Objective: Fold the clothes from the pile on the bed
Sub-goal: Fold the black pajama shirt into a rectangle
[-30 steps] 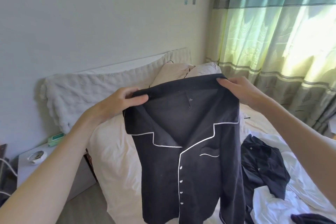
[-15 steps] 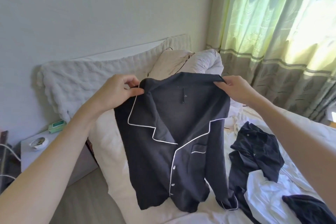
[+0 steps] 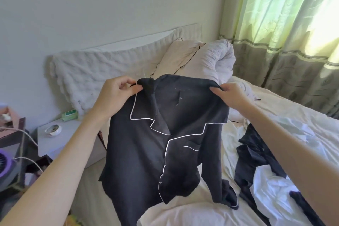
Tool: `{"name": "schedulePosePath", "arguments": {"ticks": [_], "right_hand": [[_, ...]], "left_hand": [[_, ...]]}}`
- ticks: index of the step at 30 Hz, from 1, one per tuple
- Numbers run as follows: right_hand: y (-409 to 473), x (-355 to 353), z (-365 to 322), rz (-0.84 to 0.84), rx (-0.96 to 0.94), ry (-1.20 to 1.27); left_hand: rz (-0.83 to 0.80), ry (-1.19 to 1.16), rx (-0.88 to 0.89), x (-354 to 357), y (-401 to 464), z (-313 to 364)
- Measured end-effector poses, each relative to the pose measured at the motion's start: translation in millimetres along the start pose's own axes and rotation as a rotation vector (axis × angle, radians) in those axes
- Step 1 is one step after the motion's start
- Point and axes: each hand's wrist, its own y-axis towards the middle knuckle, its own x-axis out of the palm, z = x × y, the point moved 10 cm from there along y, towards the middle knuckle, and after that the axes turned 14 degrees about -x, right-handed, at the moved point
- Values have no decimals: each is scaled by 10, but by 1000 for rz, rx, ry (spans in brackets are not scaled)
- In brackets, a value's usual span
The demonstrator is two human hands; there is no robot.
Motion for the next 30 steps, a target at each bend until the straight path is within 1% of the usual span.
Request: {"name": "schedulePosePath", "arguments": {"ticks": [4, 6, 9, 11, 13, 16, 19, 21, 23, 25, 27, 30], "right_hand": [[-102, 331, 129, -118, 66, 192], [-137, 470, 68, -173, 40, 264], [-141, 553, -126, -188, -56, 323], [-142, 606, -181, -206, -79, 339], [-135, 641, -122, -203, -65, 254], [-151, 696, -32, -181, -39, 13], [-198, 809, -16, -206, -36, -29], [-236, 873, 12, -226, 11, 111], [-322, 966, 38, -259, 96, 332], [-388, 1019, -14, -274, 131, 422], [-368, 1040, -176, -259, 65, 382], [-343, 1020, -516, -210, -159, 167]], "left_hand": [[151, 100, 4, -106, -94, -99], [223, 156, -8, -165, -140, -160], [247, 165, -90, -221, -152, -308], [238, 124, -153, -295, -150, -405], [235, 73, -165, -375, -171, -402], [230, 91, -86, -385, -240, -199], [198, 90, -16, -336, -314, -2], [196, 93, 17, -361, -352, 72], [217, 136, 46, -396, -385, 101], [248, 236, 42, -365, -390, 50], [269, 351, -5, -254, -372, -100], [263, 474, -43, -17, -406, -295]]}}
